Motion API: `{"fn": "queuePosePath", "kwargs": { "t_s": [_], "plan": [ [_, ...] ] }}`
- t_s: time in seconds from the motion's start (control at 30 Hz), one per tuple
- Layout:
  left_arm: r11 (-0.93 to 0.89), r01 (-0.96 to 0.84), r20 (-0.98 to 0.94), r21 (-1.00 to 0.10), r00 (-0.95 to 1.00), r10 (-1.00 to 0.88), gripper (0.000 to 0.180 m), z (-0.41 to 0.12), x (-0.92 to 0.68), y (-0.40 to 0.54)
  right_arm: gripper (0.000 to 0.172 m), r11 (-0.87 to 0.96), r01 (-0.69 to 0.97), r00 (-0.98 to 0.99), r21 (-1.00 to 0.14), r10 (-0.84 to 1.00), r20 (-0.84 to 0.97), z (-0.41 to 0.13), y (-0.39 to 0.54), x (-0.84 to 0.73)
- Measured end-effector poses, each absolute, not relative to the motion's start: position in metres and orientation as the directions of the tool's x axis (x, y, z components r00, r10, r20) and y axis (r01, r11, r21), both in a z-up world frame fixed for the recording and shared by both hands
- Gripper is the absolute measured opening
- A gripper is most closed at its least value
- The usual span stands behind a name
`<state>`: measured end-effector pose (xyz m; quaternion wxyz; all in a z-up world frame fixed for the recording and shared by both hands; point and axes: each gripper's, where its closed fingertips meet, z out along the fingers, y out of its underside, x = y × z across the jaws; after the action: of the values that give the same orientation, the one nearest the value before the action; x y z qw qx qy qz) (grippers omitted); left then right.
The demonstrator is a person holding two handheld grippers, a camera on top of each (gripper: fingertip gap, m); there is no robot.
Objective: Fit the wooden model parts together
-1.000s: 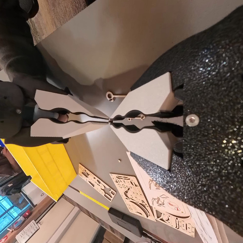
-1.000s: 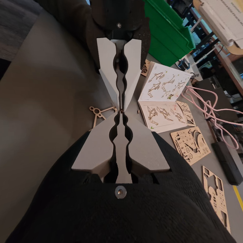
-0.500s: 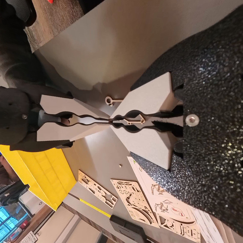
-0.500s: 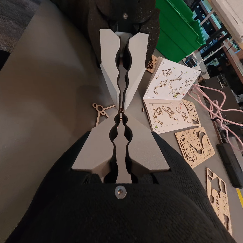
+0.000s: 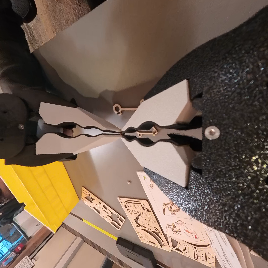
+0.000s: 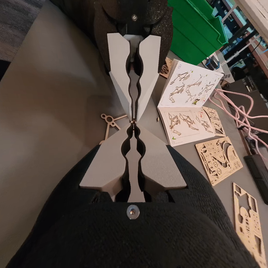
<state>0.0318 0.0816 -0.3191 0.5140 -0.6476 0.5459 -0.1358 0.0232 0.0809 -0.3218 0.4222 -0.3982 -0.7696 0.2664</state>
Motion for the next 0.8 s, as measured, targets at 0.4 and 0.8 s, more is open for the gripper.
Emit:
{"fn": "queuePosePath", "kwargs": {
  "t_s": [0.4, 0.8],
  "plan": [
    [0.074, -0.499, -0.321, -0.863, 0.429, -0.845, 0.001, -0.311, 0.025, 0.088, 0.0, 0.246, 0.355, -0.297, -0.902, 0.945, 0.141, -0.307, 0.085, 0.023],
    [-0.357, -0.497, 0.041, -0.791, 0.539, -0.841, 0.001, -0.355, -0.001, 0.101, 0.0, 0.316, 0.482, -0.254, -0.817, 0.943, 0.215, -0.335, 0.1, 0.022]
  ]
}}
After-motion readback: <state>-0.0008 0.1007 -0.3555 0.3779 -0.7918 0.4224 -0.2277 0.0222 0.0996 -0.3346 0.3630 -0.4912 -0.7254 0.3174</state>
